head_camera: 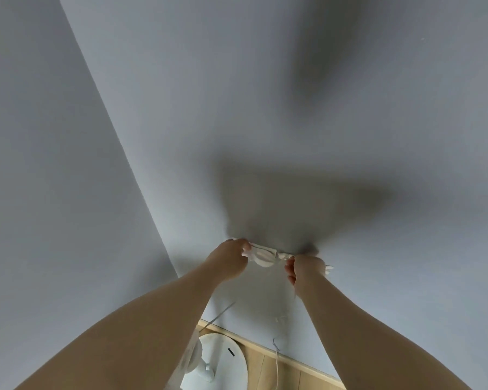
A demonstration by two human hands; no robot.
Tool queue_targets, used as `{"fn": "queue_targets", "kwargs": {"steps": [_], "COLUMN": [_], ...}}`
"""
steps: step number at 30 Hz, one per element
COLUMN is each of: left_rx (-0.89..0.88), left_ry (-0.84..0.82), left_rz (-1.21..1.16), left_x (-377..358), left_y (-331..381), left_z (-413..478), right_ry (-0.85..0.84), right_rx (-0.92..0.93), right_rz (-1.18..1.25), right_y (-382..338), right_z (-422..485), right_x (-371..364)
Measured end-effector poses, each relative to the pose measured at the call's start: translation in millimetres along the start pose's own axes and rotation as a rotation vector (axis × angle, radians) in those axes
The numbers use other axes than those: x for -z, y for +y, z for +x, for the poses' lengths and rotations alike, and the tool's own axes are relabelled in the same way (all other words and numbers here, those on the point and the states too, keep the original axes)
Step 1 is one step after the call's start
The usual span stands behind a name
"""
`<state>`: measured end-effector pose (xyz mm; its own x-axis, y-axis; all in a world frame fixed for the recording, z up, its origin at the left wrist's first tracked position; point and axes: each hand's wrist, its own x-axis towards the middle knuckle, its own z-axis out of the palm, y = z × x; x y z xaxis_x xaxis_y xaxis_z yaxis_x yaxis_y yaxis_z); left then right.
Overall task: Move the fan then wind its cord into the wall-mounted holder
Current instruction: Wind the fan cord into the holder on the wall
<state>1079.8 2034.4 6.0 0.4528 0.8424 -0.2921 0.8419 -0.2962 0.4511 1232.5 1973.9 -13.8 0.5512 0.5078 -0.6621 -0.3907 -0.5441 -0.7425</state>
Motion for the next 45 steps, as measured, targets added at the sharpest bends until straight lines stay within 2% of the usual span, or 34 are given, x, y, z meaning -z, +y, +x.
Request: {"fn": "queue_targets", "kwargs": {"steps": [6,10,15,21,24,27,32,36,38,40,45], "left_rx": [-0.01,-0.08,-0.122,-0.184,-0.144,-0.083,0.15,0.166,0.153,0.151,0.16], "left_ry": [-0.013,-0.108,-0.196,-0.141,-0.146,-0.123,0.139,0.11,-0.005,-0.037,0.063], "left_rz": [-0.013,0.007,0.325,0.394,0.328,0.15,-0.276,-0.502,-0.633,-0.652,-0.433], "left_x": [-1.4,-7.7,-20.0,-17.6,-17.6,-19.8,-10.4,6.1,13.1,15.2,16.6], "left_y": [0.8,3.1,6.3,-3.2,1.2,2.5,8.2,17.9,25.3,26.6,13.1], "left_z": [7.8,9.2,3.9,-1.9,-1.4,-0.6,-2.0,-5.5,-9.0,-9.4,-5.1], "right_ry": [0.08,0.081,0.053,0.041,-0.009,-0.107,-0.178,-0.251,-0.294,-0.328,-0.383], "right_rx": [0.129,0.182,0.164,0.138,0.109,0.084,-0.019,-0.103,-0.114,-0.103,-0.062], "right_rz": [-0.128,-0.131,-0.13,-0.149,-0.109,-0.108,-0.085,-0.064,-0.043,0.005,-0.066], "right_y": [3.8,1.6,2.6,0.5,-2.5,-7.2,-22.3,-33.9,-41.0,-46.6,-48.1], "right_z": [-1.0,-1.0,1.7,-0.1,-4.3,-12.7,-19.2,-23.4,-28.1,-31.9,-36.4], "right_x": [-3.0,-4.2,-4.2,-4.3,-3.0,-4.2,-14.5,-23.9,-28.5,-32.9,-37.6]}}
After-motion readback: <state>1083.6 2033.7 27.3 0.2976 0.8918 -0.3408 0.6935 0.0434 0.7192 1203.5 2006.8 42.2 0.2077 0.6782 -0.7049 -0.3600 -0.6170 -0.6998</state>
